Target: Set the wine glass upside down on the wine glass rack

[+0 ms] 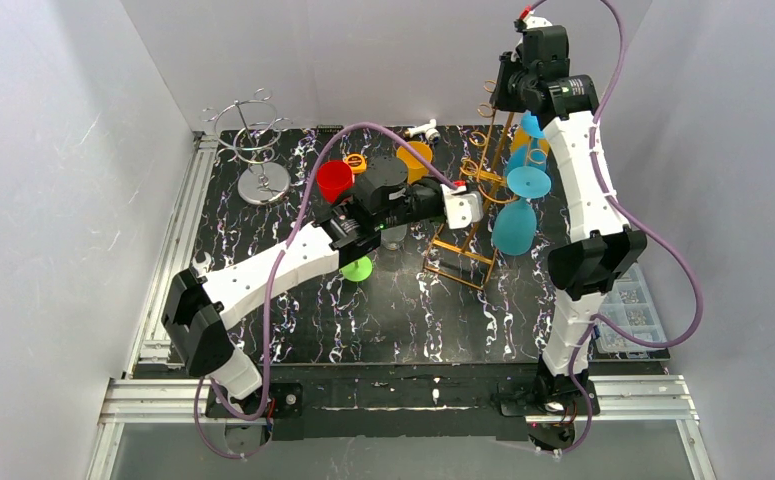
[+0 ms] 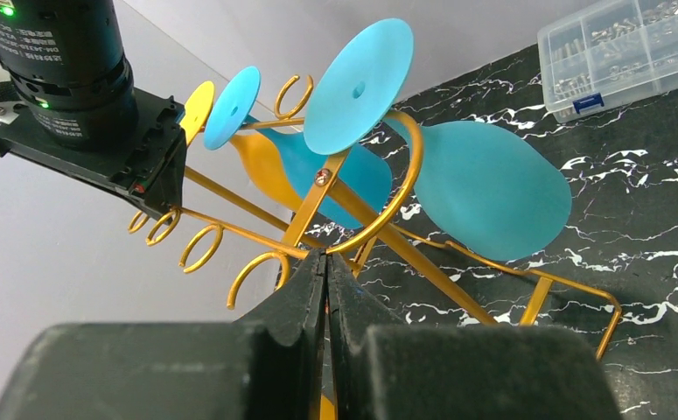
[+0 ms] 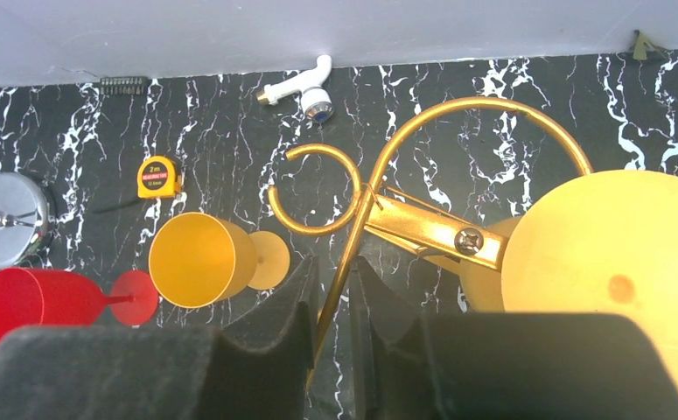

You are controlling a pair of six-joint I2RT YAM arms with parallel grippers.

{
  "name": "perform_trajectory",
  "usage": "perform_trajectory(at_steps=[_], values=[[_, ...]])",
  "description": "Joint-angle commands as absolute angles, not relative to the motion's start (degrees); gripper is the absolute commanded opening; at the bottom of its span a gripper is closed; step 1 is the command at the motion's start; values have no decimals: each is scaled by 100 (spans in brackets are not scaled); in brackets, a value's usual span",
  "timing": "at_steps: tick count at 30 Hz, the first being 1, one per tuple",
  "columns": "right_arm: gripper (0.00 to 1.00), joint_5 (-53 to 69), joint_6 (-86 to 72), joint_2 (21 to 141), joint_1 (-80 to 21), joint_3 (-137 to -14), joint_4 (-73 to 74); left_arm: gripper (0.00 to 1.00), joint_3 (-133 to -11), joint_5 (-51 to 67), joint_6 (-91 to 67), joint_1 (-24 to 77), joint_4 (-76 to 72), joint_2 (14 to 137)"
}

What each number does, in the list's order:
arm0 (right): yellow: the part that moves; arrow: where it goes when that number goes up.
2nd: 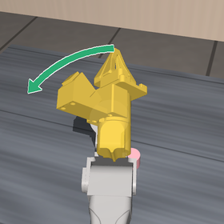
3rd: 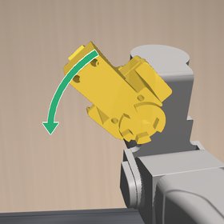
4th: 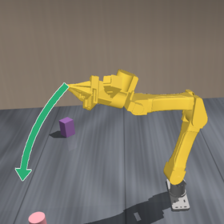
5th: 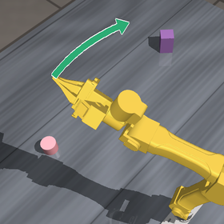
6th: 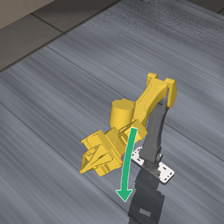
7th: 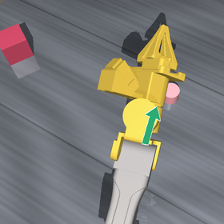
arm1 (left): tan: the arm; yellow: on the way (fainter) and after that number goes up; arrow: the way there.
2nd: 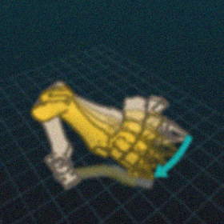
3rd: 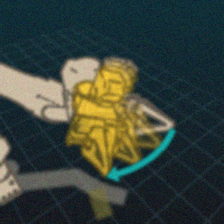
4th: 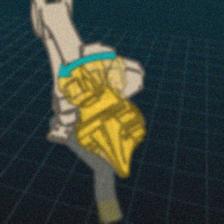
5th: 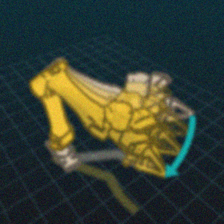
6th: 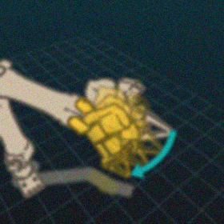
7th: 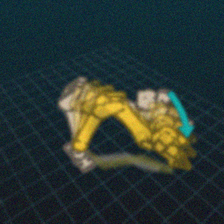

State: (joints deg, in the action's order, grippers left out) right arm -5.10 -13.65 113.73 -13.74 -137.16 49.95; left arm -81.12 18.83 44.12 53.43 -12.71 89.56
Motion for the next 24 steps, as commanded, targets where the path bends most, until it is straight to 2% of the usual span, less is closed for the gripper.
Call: perform_trajectory(at_steps=[1,5,9,10,14,18,24], values=[[18,-376,-859,11520,-1553,-13930,5166,1,-8428,1804,4134,5407,-1275,9015],[18,-291,-769,11531,-1564,-13922,5198,6,-8493,1802,4088,5431,-1274,9052],[24,-376,-721,11503,-1564,-13883,5246,21,-8469,1789,4046,5435,-1266,9009],[28,-396,-726,11495,-1564,-13860,5243,25,-8453,1757,4043,5432,-1266,8988],[54,-473,-748,11431,-1594,-13804,5245,35,-8323,1686,4065,5432,-1266,8855],[70,-619,-773,11326,-1678,-13785,5211,36,-8198,1673,4078,5434,-1266,8703],[76,-619,-885,11212,-1865,-13956,5183,36,-8059,1631,4077,5436,-1266,8567]])
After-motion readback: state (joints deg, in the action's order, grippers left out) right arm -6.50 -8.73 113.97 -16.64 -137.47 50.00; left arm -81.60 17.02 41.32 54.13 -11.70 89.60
